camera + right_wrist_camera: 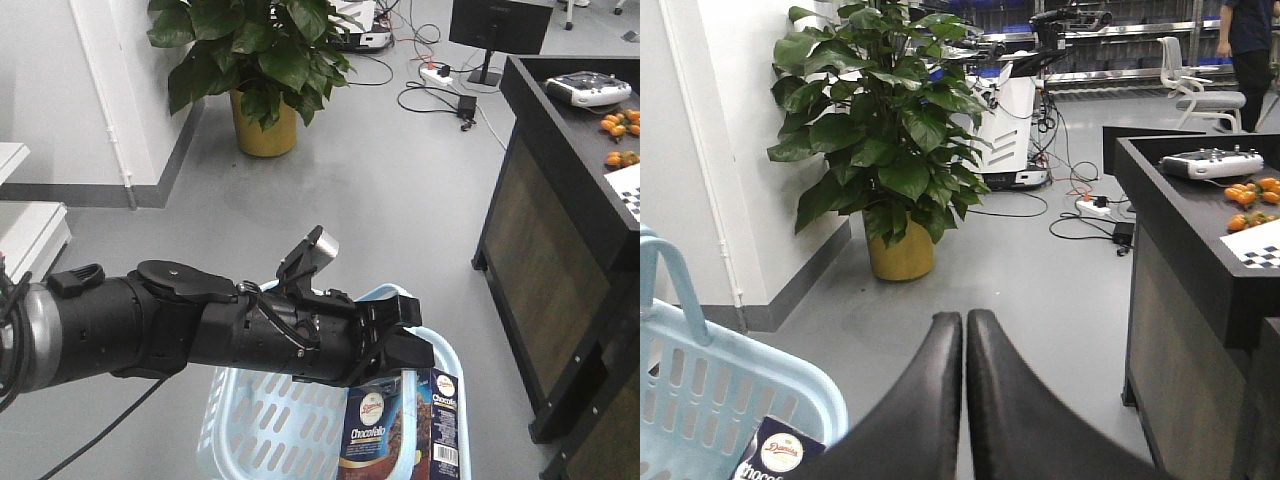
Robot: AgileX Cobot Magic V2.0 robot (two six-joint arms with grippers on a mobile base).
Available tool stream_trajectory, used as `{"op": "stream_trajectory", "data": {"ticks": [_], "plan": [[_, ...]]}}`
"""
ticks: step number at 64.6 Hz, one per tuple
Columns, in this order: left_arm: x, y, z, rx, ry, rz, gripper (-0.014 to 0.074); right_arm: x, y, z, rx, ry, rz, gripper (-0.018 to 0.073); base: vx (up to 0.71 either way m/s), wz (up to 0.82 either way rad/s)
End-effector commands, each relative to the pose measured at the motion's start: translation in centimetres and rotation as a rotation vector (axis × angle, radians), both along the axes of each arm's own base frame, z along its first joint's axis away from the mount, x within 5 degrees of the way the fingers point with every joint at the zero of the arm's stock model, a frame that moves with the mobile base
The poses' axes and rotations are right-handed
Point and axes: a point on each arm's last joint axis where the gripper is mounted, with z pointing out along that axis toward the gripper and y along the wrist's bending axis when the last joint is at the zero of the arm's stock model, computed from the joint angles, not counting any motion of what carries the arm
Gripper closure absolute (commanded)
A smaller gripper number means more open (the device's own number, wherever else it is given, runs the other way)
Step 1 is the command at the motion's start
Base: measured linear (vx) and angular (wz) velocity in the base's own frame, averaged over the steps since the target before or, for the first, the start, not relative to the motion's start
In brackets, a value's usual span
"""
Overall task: Left arm holds basket, right arm returns cookies
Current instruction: 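Turn the base past the potted plant carrying the basket, then drive up to the snack shelf with the basket in the left gripper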
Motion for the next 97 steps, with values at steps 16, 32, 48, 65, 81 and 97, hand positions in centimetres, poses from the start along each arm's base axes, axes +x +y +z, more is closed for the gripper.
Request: {"op": "stream_trajectory", "data": {"ticks": [16,32,48,65,81,97], "plan": [[-0.46,-0.19,3.54,-0.134,-0.015,0.005,0.0603,-0.09,0.08,0.63,-0.004,-0.084,0.010,0.0567,0.24,0.06],[-0.46,-0.19,3.54,-0.134,-0.015,0.005,0.0603,-0.09,0.08,0.63,-0.004,-0.084,0.010,0.0567,0.23,0.06],[-0.46,-0.19,3.54,-0.134,-0.015,0.005,0.0603,-0.09,0.08,0.63,-0.004,-0.084,0.010,0.0567,0.25,0.23],[-0.46,-0.19,3.54,-0.134,-0.015,0.005,0.0603,-0.09,0.08,0.63,-0.004,-0.084,0.010,0.0567,0.26,0.44],[-0.46,-0.19,3.54,-0.134,-0.015,0.005,0.0603,-0.09,0.08,0.63,-0.004,-0.084,0.010,0.0567,0.25,0.45],[-0.46,-0.19,3.54,-0.134,-0.015,0.005,0.0603,-0.09,0.08,0.63,-0.004,-0.084,0.010,0.0567,0.24,0.45]]}}
